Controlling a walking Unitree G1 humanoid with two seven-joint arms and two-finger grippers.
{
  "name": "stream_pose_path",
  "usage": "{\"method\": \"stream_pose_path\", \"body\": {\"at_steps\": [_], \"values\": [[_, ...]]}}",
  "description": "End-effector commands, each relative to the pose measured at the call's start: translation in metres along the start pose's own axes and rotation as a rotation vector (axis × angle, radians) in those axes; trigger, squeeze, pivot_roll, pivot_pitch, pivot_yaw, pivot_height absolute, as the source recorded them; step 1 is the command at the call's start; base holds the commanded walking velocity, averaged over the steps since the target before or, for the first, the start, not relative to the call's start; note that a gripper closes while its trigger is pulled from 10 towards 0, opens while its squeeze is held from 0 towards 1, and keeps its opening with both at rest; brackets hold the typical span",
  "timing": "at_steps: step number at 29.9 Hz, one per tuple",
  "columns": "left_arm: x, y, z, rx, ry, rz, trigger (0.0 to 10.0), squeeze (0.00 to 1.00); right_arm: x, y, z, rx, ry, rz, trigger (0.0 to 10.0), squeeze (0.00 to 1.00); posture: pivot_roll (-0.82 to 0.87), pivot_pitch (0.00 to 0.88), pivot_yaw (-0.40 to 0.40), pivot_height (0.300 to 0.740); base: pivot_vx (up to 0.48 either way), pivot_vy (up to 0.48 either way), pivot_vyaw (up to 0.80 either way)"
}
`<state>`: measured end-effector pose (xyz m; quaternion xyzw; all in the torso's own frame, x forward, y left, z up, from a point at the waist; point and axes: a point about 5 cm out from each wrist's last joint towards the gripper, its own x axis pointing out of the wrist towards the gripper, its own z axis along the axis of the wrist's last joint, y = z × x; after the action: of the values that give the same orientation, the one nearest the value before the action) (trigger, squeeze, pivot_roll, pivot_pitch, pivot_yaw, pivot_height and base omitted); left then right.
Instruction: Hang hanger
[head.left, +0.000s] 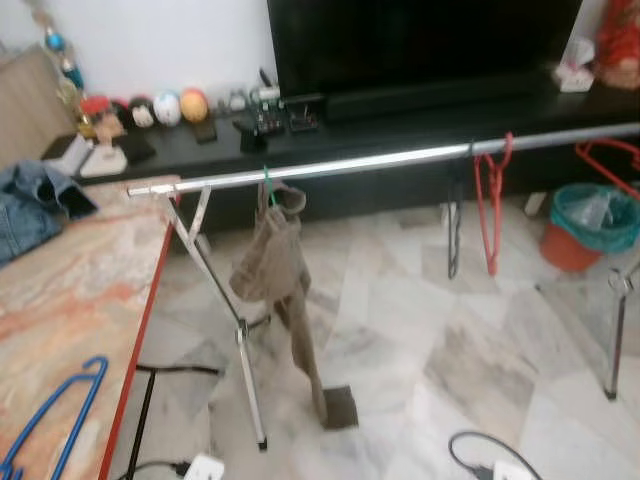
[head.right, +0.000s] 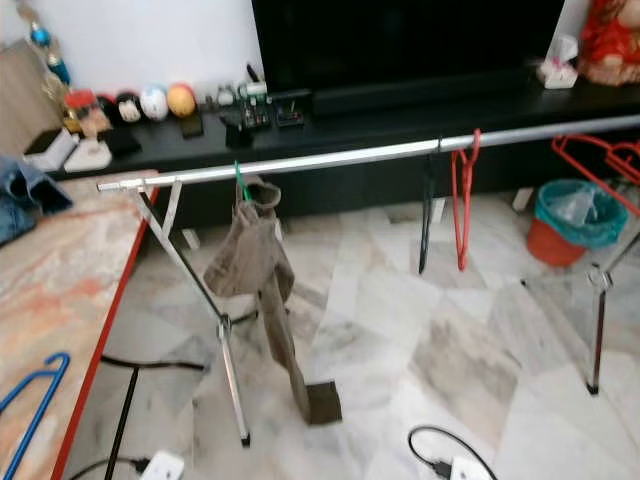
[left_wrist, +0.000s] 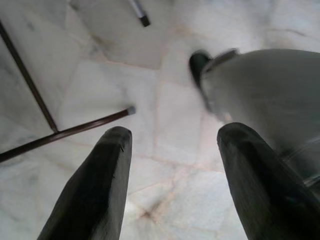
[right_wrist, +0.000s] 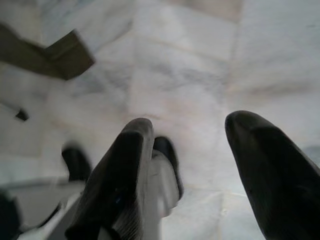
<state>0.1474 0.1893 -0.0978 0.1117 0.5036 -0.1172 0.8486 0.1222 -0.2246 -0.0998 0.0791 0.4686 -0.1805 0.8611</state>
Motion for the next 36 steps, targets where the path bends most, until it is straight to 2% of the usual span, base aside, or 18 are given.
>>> {"method": "stream_pose_path", "body": {"at_steps": [1,7,19,36], "values": [[-0.0013,0.0068,-0.0013,0.014,0.01,0.014,10.0,0.0,-0.0003,0.0051,-0.0027,0.004,0.011,0.011,10.0,0.0,-0.08,0.0,0.064,0.74,-0.251,0.0,0.0],[-0.0011,0.0065,-0.0008,0.015,0.01,0.015,10.0,0.0,-0.0001,0.0056,-0.0022,-0.002,0.011,0.014,10.0,0.0,-0.08,0.0,0.062,0.74,-0.251,0.0,0.0],[-0.0012,0.0073,-0.0013,0.047,0.018,0.023,10.0,0.0,0.0,0.0064,-0.0017,-0.007,0.008,0.02,10.0,0.0,-0.08,0.002,0.06,0.74,0.0,0.0,0.0],[-0.0013,0.0074,-0.0019,0.06,0.023,0.022,10.0,0.0,0.0,0.0074,-0.0013,-0.006,0.005,0.032,10.0,0.0,-0.08,0.005,0.059,0.74,0.0,-0.288,0.0]]}}
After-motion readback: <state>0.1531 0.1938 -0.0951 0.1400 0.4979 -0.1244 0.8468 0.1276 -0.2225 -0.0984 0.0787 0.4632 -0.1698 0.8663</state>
